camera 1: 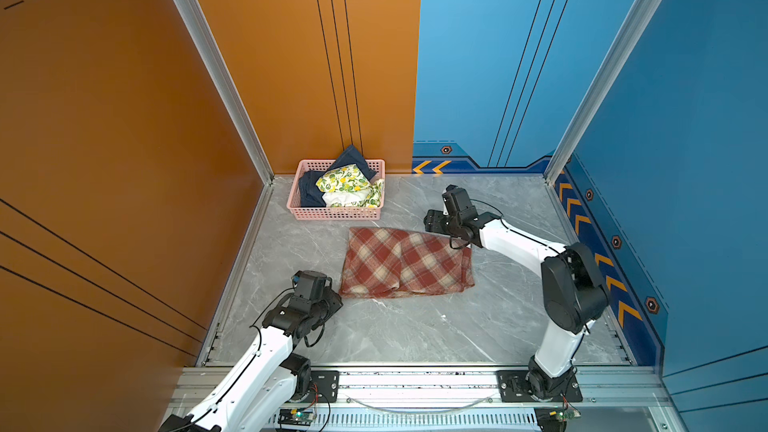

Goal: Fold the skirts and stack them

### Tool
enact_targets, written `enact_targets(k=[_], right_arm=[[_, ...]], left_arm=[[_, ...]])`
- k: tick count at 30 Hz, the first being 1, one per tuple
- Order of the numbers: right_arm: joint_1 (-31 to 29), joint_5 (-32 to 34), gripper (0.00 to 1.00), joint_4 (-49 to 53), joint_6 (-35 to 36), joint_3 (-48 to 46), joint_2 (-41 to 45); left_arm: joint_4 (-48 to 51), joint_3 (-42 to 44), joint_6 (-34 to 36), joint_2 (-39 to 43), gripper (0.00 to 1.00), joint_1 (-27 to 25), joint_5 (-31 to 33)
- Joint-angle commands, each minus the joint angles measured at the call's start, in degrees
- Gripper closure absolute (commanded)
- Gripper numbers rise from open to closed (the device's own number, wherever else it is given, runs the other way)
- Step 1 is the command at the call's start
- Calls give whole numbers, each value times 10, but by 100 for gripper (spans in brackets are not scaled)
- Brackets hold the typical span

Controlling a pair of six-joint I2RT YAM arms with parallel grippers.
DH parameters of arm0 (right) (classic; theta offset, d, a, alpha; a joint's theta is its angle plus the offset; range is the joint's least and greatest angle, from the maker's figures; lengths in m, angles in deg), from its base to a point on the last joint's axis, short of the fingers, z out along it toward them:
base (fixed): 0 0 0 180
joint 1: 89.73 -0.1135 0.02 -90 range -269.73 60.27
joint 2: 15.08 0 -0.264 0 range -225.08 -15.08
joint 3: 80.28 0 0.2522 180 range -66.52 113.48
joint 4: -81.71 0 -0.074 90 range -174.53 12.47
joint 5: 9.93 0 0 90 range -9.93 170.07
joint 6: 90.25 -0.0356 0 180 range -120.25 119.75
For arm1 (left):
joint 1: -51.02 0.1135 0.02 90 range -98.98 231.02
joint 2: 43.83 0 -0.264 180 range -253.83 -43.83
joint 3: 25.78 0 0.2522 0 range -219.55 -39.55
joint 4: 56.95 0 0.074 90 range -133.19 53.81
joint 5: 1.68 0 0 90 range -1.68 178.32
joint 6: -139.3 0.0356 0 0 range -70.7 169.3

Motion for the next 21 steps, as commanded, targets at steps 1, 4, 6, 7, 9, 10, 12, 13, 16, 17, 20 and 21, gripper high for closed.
enact_targets(k=[1, 4, 6, 7, 9, 10, 12, 13, 16, 17, 20, 21], right_arm=[[-3, 21, 22, 21, -36, -81, 67], [-3, 23, 22, 21, -60, -150, 116], [-3, 23, 22, 21, -76, -186, 143], [-5, 24, 22, 21, -85, -204, 154], [-10, 28, 22, 20, -103, -234, 174], [-14, 32, 23, 19, -110, -247, 181], [-26, 41, 23, 24, -118, -266, 185], [-30, 43, 24, 27, -121, -271, 184], [-48, 54, 26, 34, -129, -285, 181], [-53, 57, 27, 34, -131, -288, 180], [-65, 55, 31, 29, -135, -293, 171], [-68, 52, 33, 27, -136, -293, 168]], left_arm=[[28, -64, 55, -22, 60, 9, 37], [9, -109, 96, -96, 64, 11, 6], [1, -134, 115, -144, 67, 5, -5], [-5, -146, 124, -165, 69, -1, -7], [-19, -163, 138, -196, 70, -18, -4], [-23, -172, 143, -213, 70, -25, -5], [-27, -191, 154, -251, 71, -42, -6], [-28, -199, 159, -269, 71, -50, -6], [-39, -207, 170, -306, 71, -66, -3], [-43, -207, 173, -315, 71, -67, -3], [-57, -202, 179, -342, 72, -68, -7], [-59, -200, 183, -350, 72, -68, -7]])
